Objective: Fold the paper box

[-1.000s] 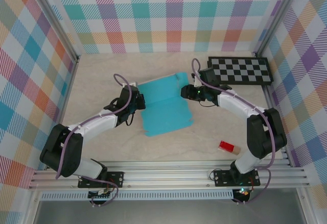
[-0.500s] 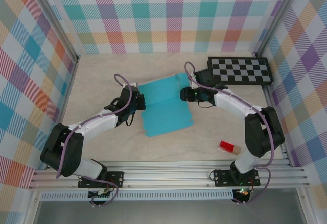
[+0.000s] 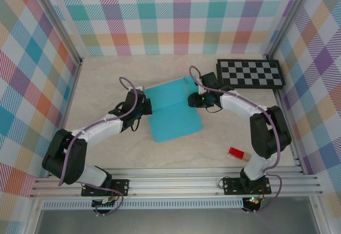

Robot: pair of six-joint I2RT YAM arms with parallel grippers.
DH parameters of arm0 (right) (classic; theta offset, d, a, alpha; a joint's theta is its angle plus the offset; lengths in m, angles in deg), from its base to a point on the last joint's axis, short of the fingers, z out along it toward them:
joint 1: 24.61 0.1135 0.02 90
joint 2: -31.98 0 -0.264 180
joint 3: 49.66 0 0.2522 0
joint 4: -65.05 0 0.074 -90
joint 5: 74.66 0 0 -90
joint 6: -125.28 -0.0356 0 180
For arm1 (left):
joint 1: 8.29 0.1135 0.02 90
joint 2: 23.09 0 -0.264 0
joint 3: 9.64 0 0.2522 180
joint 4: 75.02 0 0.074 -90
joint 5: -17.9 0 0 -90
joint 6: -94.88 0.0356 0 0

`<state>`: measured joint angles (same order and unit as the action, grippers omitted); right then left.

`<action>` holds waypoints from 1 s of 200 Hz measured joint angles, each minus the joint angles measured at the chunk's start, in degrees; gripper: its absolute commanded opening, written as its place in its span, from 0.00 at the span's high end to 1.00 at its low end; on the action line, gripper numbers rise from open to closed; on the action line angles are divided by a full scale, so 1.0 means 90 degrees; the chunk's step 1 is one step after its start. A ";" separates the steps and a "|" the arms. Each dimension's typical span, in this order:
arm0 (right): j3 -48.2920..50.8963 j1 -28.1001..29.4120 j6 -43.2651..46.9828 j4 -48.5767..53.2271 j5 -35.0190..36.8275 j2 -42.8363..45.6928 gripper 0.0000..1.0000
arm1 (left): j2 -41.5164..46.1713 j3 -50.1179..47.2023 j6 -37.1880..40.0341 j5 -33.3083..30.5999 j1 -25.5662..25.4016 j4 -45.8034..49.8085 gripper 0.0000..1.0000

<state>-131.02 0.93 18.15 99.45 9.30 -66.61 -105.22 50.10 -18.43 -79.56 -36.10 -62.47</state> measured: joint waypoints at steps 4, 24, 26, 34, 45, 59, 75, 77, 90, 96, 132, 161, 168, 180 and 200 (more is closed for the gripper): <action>-0.0005 0.0000 -0.0002 -0.0002 -0.0012 -0.0010 0.57 | 0.0000 0.0002 0.0000 0.0005 0.0000 0.0000 1.00; -0.0005 -0.0005 -0.0017 -0.0034 -0.0073 -0.0012 0.61 | 0.0000 0.0002 -0.0002 0.0032 0.0000 0.0000 1.00; -0.0005 -0.0005 -0.0017 -0.0049 -0.0075 -0.0012 0.62 | 0.0000 0.0002 -0.0002 0.0039 0.0000 0.0000 1.00; -0.0005 -0.0005 -0.0022 -0.0070 -0.0083 -0.0012 0.63 | -0.0002 0.0002 -0.0002 0.0046 0.0000 0.0000 1.00; -0.0007 -0.0005 -0.0024 -0.0090 -0.0095 -0.0012 0.64 | -0.0015 0.0002 -0.0005 0.0063 0.0000 -0.0005 1.00; -0.0041 -0.0005 -0.0017 -0.0075 -0.0092 -0.0012 0.65 | -0.0053 0.0002 -0.0007 0.0066 0.0000 -0.0007 1.00; -0.0109 0.0000 0.0007 -0.0027 -0.0068 -0.0012 0.70 | -0.0100 0.0002 -0.0029 0.0066 0.0000 -0.0007 1.00; -0.0121 0.0002 0.0010 -0.0017 -0.0063 -0.0012 0.70 | -0.0104 0.0002 -0.0032 0.0066 0.0000 -0.0007 1.00; -0.0194 0.0032 0.0073 0.0024 0.0000 -0.0012 0.70 | -0.0117 0.0002 -0.0032 0.0092 0.0000 -0.0005 1.00; -0.0245 0.0063 0.0131 0.0058 0.0061 -0.0012 0.70 | -0.0121 0.0002 -0.0034 0.0102 0.0000 -0.0005 1.00; -0.0447 0.0381 0.0435 0.0175 0.0415 -0.0015 0.82 | -0.0194 0.0034 -0.0095 0.0119 0.0000 0.0012 1.00; -0.0457 0.0556 0.0675 0.0194 0.0619 -0.0075 0.85 | -0.0236 0.0097 -0.0151 0.0209 0.0000 0.0056 1.00; -0.0457 0.0583 0.0721 0.0202 0.0665 -0.0114 0.85 | -0.0238 0.0104 -0.0151 0.0216 0.0000 0.0075 1.00; -0.0457 0.0619 0.0799 0.0223 0.0726 -0.0182 0.85 | -0.0238 0.0107 -0.0151 0.0231 0.0000 0.0119 1.00; -0.0457 0.0641 0.0843 0.0240 0.0775 -0.0245 0.85 | -0.0238 0.0107 -0.0151 0.0233 0.0000 0.0143 1.00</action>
<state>-135.12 6.70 25.73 101.61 16.27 -68.82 -107.36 51.06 -19.78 -77.46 -36.10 -61.18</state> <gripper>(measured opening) 0.154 0.078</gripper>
